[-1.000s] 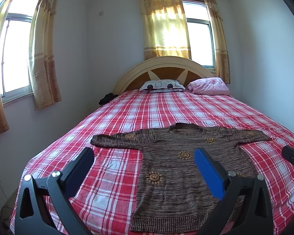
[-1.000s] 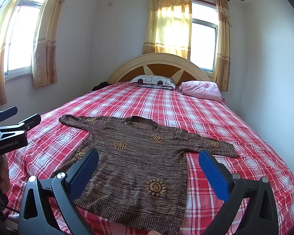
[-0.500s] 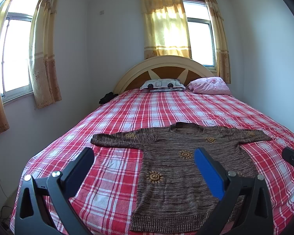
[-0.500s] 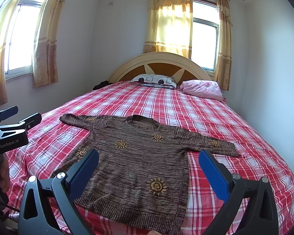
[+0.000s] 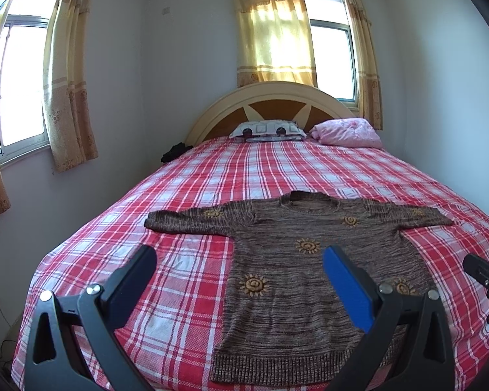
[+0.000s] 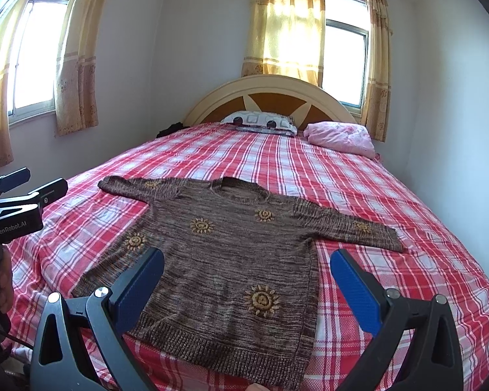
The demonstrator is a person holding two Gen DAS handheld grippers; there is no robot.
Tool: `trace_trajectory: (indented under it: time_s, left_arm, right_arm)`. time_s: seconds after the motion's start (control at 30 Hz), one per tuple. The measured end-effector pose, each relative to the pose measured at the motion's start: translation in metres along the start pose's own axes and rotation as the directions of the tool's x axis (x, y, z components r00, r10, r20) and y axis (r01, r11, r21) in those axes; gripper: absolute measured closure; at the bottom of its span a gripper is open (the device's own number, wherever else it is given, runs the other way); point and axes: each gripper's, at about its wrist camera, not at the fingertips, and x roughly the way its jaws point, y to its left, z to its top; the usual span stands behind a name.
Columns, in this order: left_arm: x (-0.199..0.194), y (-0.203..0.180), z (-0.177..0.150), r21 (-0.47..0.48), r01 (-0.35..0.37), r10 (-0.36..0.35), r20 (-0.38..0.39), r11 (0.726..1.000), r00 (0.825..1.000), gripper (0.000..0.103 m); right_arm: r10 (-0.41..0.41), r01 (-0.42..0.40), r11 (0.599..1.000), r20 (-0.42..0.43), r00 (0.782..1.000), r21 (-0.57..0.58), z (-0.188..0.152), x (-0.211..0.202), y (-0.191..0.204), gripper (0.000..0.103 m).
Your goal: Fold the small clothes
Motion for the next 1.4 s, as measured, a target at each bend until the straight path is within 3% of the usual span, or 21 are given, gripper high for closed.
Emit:
trace_trajectory:
  time_s: [0.47, 0.87, 1.4]
  left_arm:
    - [0.059, -0.014, -0.034, 0.065, 0.013, -0.004, -0.14, 0.998, 0.99, 0.0]
    - [0.114, -0.018, -0.031, 0.11, -0.007, 0.03, -0.213, 0.994, 0.977, 0.0]
    - [0.194, -0.014, -0.005, 0.133, -0.052, 0.082, -0.23, 0.99, 0.97, 0.0]
  right_arm:
    - [-0.004, 0.012, 0.999, -0.139, 0.99, 0.053, -0.028, 0.056, -0.035, 0.001]
    - [-0.066, 0.1, 0.984, -0.219, 0.974, 0.148, -0.032, 0.102, -0.108, 0.001]
    - [-0.117, 0.207, 0.938, -0.309, 0.944, 0.278, -0.028, 0.162, -0.232, 0.001]
